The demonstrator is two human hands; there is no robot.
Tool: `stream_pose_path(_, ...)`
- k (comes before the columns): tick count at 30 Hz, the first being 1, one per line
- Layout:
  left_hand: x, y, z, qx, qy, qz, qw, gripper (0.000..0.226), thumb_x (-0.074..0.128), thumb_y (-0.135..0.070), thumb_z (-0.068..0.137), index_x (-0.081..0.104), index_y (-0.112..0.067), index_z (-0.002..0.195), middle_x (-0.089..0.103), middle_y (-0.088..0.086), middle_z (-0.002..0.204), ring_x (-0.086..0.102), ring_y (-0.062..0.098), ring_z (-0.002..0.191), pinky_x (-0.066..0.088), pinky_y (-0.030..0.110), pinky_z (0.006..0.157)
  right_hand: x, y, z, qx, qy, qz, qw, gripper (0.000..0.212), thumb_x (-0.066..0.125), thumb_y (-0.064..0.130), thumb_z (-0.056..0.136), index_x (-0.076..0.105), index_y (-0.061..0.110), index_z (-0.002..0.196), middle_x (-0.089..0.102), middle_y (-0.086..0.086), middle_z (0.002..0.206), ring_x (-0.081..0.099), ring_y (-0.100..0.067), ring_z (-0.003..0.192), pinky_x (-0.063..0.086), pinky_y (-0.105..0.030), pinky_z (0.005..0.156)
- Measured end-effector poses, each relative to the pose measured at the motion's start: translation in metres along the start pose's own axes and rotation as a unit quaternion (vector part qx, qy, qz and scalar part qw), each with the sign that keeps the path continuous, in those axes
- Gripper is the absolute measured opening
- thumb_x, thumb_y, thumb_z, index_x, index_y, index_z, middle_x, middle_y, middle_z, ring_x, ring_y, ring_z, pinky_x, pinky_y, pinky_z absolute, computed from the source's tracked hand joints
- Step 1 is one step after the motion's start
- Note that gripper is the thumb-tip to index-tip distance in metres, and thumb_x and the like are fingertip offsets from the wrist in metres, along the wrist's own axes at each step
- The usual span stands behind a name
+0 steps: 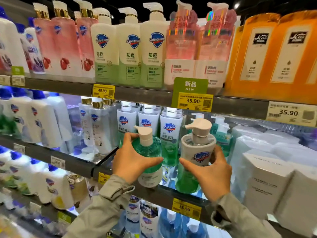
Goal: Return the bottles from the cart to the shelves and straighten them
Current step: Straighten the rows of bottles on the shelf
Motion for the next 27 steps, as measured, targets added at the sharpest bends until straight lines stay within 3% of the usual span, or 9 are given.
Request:
stream_pose_path(2,0.008,0.000,0.006,0.007,0.006,0.025,1.000,0.086,0.086,-0.057,0.033,0.041,-0.035,0.103,0.061,-0.005,0.108,0.060,0.022,0.097,0.052,0.045,0.084,0.005,-0.007,0.002,0.002,0.002,-0.008,1.000,0.069,0.090,0.039,0.049,0.051,0.035,0.105,0.058,0.025,0.089,0.061,-0.011,0.084,0.055,-0.038,0.082)
stream_pose_path(5,0.019,0.002,0.018,0.014,0.012,0.039,0.999,0.083,0.089,-0.048,0.041,0.043,-0.030,0.108,0.061,-0.004,0.109,0.060,0.021,0.098,0.052,0.043,0.084,0.008,-0.013,0.010,-0.002,-0.002,-0.023,1.000,0.066,0.089,0.044,0.049,0.050,0.034,0.101,0.059,0.023,0.086,0.062,-0.014,0.083,0.055,-0.039,0.078)
stream_pose_path(9,0.047,0.011,0.027,0.024,0.042,0.014,0.999,0.078,0.091,-0.040,0.046,0.043,-0.031,0.106,0.058,-0.012,0.104,0.058,0.017,0.101,0.048,0.033,0.085,0.020,-0.024,0.023,0.001,0.009,-0.044,0.999,0.063,0.085,0.047,0.054,0.046,0.026,0.099,0.060,0.015,0.087,0.062,-0.021,0.088,0.054,-0.045,0.077)
stream_pose_path(13,0.064,0.027,0.027,0.040,0.012,-0.018,0.999,0.076,0.089,-0.038,0.052,0.041,-0.036,0.109,0.056,-0.019,0.103,0.058,0.012,0.097,0.047,0.028,0.083,0.027,-0.029,0.025,-0.015,0.000,-0.055,0.998,0.068,0.084,0.046,0.056,0.042,0.024,0.103,0.059,0.011,0.088,0.060,-0.018,0.081,0.054,-0.043,0.074)
stream_pose_path(17,0.073,0.030,0.022,0.073,-0.003,-0.089,0.993,0.075,0.081,-0.044,0.051,0.040,-0.038,0.113,0.052,-0.023,0.111,0.052,-0.011,0.100,0.038,0.003,0.080,0.030,-0.037,0.026,-0.031,0.001,-0.045,0.999,0.072,0.079,0.055,0.053,0.036,0.027,0.104,0.060,0.010,0.093,0.061,-0.016,0.080,0.055,-0.042,0.071)
stream_pose_path(19,0.078,0.033,0.018,0.088,-0.021,-0.133,0.987,0.074,0.077,-0.042,0.051,0.041,-0.036,0.117,0.052,-0.021,0.115,0.050,-0.014,0.105,0.036,0.000,0.084,0.033,-0.040,0.026,-0.037,-0.008,-0.034,0.999,0.073,0.079,0.057,0.053,0.031,0.032,0.102,0.059,0.013,0.092,0.060,-0.011,0.076,0.055,-0.042,0.067)
stream_pose_path(23,0.082,0.038,0.019,0.121,-0.044,-0.156,0.979,0.074,0.076,-0.036,0.055,0.042,-0.037,0.120,0.055,-0.027,0.114,0.053,-0.006,0.109,0.039,0.006,0.089,0.039,-0.047,0.028,-0.045,-0.022,0.017,0.999,0.074,0.070,0.064,0.049,0.032,0.035,0.106,0.060,0.023,0.087,0.062,-0.001,0.072,0.055,-0.035,0.065)
stream_pose_path(27,0.082,0.036,0.019,0.139,-0.062,-0.151,0.977,0.073,0.076,-0.035,0.055,0.041,-0.054,0.117,0.056,-0.031,0.113,0.054,-0.006,0.107,0.040,0.006,0.088,0.042,-0.053,0.029,-0.064,-0.023,0.058,0.996,0.077,0.072,0.059,0.051,0.034,0.030,0.112,0.059,0.026,0.087,0.061,0.012,0.076,0.049,-0.011,0.060)
Point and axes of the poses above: each hand's wrist, its own z-axis towards the middle knuckle, its own x-axis out of the palm, y = z × x, the point moved 7 cm from there along z, towards the middle knuckle
